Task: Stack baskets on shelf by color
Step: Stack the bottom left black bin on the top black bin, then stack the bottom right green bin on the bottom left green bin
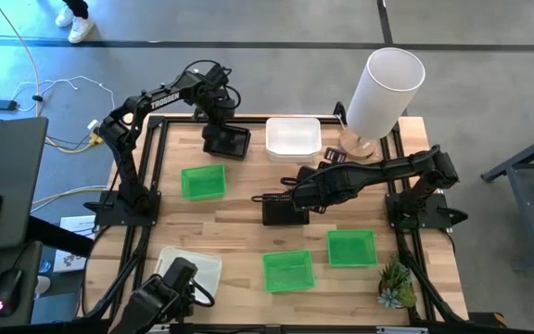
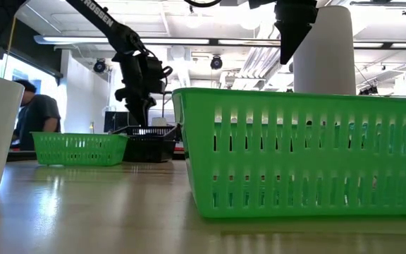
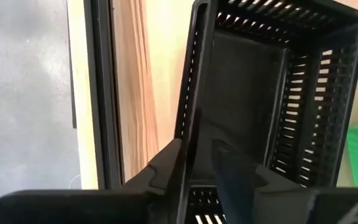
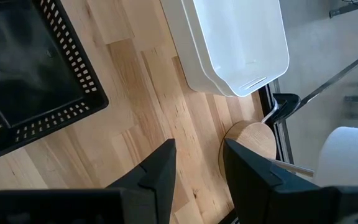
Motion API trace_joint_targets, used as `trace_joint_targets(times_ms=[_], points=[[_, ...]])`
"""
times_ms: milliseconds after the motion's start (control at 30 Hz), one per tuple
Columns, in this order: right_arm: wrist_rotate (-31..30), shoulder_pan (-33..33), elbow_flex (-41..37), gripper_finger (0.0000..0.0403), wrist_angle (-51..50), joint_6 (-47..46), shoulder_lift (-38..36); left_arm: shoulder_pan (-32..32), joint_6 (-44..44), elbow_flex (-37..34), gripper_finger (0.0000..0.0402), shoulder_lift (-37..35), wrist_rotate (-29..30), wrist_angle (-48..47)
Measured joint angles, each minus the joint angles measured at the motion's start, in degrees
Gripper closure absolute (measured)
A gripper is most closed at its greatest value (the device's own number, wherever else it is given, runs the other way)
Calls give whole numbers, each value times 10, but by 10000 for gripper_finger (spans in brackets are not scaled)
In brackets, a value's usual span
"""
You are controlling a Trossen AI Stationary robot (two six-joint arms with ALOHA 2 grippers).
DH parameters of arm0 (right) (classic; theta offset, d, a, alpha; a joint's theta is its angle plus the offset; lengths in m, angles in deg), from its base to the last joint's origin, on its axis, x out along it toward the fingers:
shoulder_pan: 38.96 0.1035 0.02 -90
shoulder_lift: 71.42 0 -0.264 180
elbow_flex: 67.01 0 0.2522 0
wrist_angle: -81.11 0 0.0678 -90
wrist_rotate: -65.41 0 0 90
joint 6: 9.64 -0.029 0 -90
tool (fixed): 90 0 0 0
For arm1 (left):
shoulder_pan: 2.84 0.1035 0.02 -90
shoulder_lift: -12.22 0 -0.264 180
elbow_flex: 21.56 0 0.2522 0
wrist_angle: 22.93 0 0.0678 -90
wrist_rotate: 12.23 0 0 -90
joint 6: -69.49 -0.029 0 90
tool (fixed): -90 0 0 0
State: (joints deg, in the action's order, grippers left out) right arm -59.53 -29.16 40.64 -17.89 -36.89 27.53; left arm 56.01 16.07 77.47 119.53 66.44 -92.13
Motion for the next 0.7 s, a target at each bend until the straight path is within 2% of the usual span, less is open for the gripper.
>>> trace_joint_targets(times_ms=[167, 333, 700], points=[[0, 0, 0, 284, 5, 0, 0, 0, 3, 0, 314, 0, 21, 1], [0, 0, 0, 284, 10, 0, 0, -1, 23, 0, 323, 0, 72, 35], [9, 0, 0, 284, 13, 1, 0, -5, 44, 0, 348, -2, 60, 48]])
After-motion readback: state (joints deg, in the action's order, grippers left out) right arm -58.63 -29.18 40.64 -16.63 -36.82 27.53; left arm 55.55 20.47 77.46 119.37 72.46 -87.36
